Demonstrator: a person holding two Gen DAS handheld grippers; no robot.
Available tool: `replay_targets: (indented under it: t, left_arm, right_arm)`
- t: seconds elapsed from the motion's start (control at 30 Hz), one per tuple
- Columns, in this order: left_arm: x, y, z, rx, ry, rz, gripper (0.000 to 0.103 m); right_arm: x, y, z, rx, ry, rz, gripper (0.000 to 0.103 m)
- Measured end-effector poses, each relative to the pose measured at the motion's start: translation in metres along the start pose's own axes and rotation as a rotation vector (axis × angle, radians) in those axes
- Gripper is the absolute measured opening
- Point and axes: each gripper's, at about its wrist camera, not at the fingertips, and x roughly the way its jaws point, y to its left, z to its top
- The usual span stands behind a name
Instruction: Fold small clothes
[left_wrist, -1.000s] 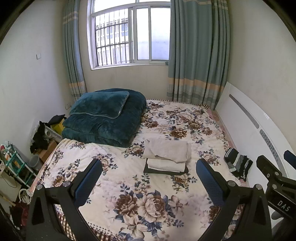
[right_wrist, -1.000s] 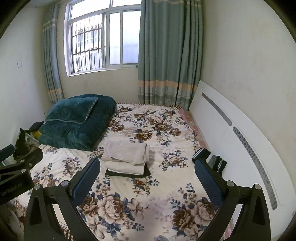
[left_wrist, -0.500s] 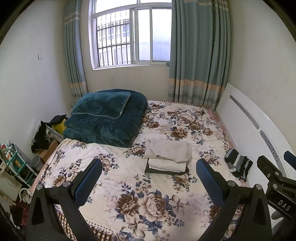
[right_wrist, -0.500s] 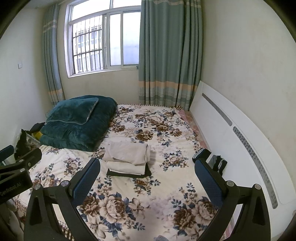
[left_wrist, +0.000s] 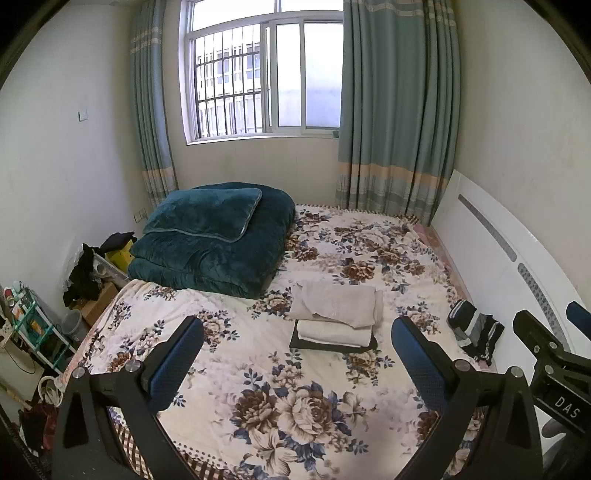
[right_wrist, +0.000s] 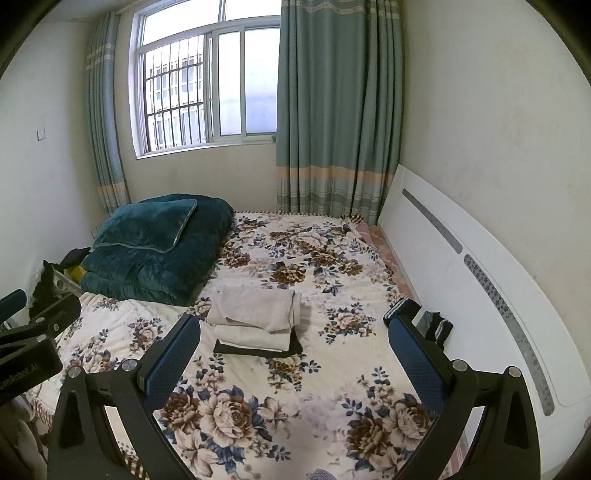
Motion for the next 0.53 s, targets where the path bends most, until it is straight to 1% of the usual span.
replay_targets:
  t: [0.07, 0.53]
  left_arm:
    - [-0.0002, -0.0008, 0.0008, 0.0, -0.001, -0.001, 0.103]
    - [-0.0037, 0.0013, 0.0005, -0.003, -0.004, 0.006, 0.103]
  right_arm:
    - [0.001, 0.0042, 0.0021, -0.005, -0.001, 0.007, 0.103]
    - [-0.0037, 0.0, -0.004, 0.003, -0.003, 0.002, 0.103]
